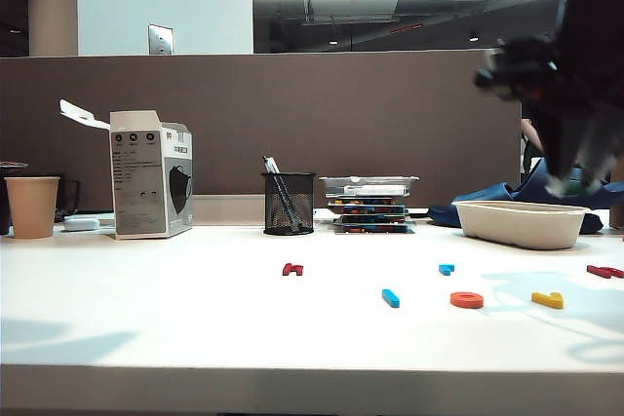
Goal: Select the appropriate letters from the row of letter magnets placed on the table to arrange into the word "love".
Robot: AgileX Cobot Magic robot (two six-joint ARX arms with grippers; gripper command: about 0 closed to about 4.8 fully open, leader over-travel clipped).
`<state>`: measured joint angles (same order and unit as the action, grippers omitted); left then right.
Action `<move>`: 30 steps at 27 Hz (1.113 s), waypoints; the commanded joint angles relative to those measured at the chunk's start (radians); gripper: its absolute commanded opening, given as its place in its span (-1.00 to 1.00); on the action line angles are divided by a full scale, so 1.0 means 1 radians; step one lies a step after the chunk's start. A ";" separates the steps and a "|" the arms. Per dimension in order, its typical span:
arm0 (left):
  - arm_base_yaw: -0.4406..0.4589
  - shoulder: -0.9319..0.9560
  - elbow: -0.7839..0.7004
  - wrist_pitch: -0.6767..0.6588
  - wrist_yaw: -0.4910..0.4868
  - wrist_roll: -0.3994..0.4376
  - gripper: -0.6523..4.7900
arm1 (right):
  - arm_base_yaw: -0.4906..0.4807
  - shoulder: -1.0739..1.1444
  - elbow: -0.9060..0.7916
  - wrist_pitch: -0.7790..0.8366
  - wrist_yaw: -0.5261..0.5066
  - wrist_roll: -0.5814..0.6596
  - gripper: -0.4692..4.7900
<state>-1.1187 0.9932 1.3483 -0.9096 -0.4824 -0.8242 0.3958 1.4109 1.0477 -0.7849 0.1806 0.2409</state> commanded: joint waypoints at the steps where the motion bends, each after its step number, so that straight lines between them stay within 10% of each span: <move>1: -0.002 -0.002 0.004 0.006 -0.004 0.005 -0.78 | -0.008 -0.014 -0.069 0.047 -0.002 -0.007 -0.42; 30: -0.002 -0.002 0.004 0.006 -0.004 0.005 -0.78 | -0.146 0.024 -0.338 0.394 -0.087 -0.114 -0.42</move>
<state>-1.1187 0.9936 1.3483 -0.9096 -0.4824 -0.8242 0.2501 1.4273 0.7086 -0.4072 0.0868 0.1291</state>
